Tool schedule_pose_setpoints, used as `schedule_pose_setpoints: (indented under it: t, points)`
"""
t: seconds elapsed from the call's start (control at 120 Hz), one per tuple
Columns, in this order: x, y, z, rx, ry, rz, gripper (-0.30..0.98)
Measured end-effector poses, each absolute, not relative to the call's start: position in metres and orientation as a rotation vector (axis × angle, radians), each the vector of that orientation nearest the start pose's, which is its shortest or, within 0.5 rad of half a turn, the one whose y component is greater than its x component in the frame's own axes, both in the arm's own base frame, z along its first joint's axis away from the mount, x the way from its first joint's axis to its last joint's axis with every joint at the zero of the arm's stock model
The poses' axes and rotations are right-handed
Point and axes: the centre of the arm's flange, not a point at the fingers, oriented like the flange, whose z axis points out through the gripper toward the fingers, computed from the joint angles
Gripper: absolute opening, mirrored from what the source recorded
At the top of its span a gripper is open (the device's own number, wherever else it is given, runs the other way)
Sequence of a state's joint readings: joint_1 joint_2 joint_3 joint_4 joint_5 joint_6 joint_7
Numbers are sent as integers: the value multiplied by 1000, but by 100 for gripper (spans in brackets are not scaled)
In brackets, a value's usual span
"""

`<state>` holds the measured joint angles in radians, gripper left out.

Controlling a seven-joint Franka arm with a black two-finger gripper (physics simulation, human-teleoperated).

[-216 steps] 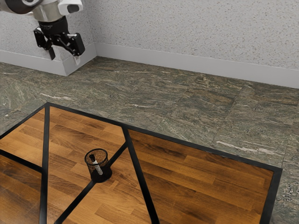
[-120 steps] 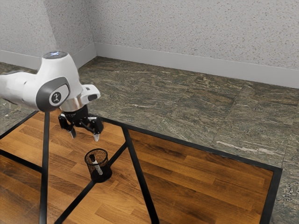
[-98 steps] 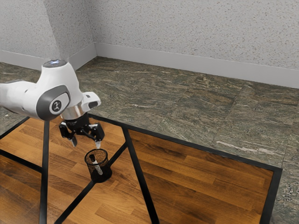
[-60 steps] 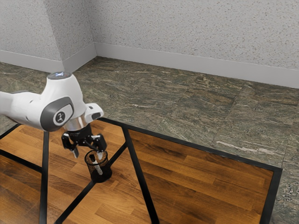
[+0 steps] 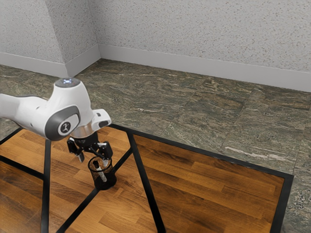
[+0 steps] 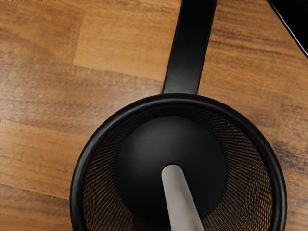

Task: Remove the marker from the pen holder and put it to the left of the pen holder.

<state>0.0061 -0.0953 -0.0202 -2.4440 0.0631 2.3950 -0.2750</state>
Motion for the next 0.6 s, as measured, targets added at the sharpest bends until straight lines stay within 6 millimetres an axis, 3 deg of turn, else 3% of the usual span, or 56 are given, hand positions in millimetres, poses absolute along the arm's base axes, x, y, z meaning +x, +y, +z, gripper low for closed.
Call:
schedule_pose_setpoints:
  t: [0.258, 0.442, 0.6]
  points:
    - [472, -9, 341, -3085, -317, -90, 68]
    - [470, -11, 347, -3085, -306, -82, 41]
    - [468, -17, 349, -3084, -283, -66, 28]
